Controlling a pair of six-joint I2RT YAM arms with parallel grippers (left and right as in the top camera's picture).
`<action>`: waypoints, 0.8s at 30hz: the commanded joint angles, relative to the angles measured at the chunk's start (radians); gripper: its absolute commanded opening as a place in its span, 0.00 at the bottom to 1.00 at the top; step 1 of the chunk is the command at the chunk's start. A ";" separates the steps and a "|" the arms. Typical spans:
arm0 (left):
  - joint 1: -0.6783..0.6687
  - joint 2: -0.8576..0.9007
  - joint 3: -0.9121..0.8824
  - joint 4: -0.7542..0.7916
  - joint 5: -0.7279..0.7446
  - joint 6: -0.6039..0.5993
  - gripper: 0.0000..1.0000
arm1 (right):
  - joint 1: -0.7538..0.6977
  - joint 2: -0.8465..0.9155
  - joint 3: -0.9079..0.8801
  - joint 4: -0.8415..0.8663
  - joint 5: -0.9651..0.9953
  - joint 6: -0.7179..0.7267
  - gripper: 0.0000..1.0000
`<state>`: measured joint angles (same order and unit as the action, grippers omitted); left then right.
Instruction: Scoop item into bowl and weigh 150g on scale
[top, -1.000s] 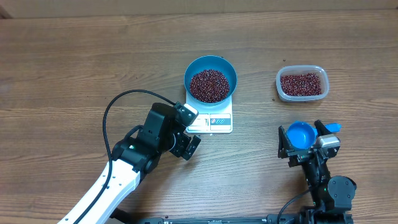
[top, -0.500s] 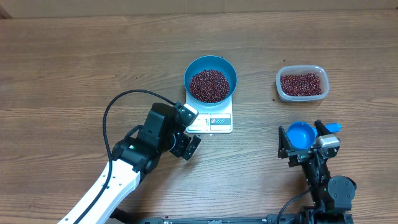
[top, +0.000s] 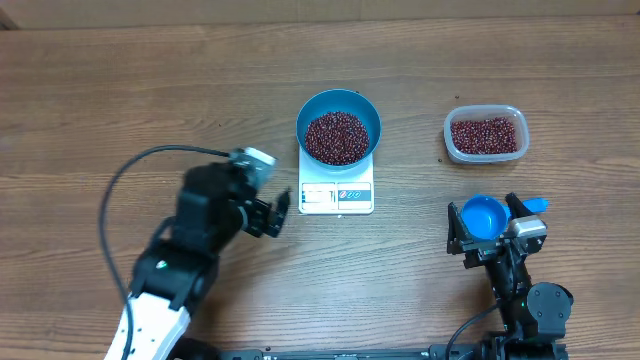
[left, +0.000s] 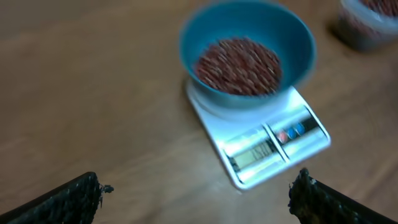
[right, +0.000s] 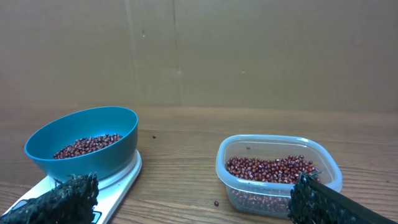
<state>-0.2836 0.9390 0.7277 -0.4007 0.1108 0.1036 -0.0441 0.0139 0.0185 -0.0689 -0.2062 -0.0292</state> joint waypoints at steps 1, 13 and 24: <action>0.093 -0.089 -0.016 0.044 0.060 -0.022 1.00 | 0.005 -0.011 -0.011 0.005 -0.004 0.003 1.00; 0.297 -0.420 -0.322 0.423 0.100 -0.040 1.00 | 0.005 -0.011 -0.011 0.005 -0.004 0.003 1.00; 0.338 -0.592 -0.468 0.441 0.088 -0.040 1.00 | 0.005 -0.011 -0.011 0.005 -0.004 0.003 1.00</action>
<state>0.0483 0.3801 0.2947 0.0254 0.1986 0.0772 -0.0441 0.0135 0.0185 -0.0689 -0.2058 -0.0292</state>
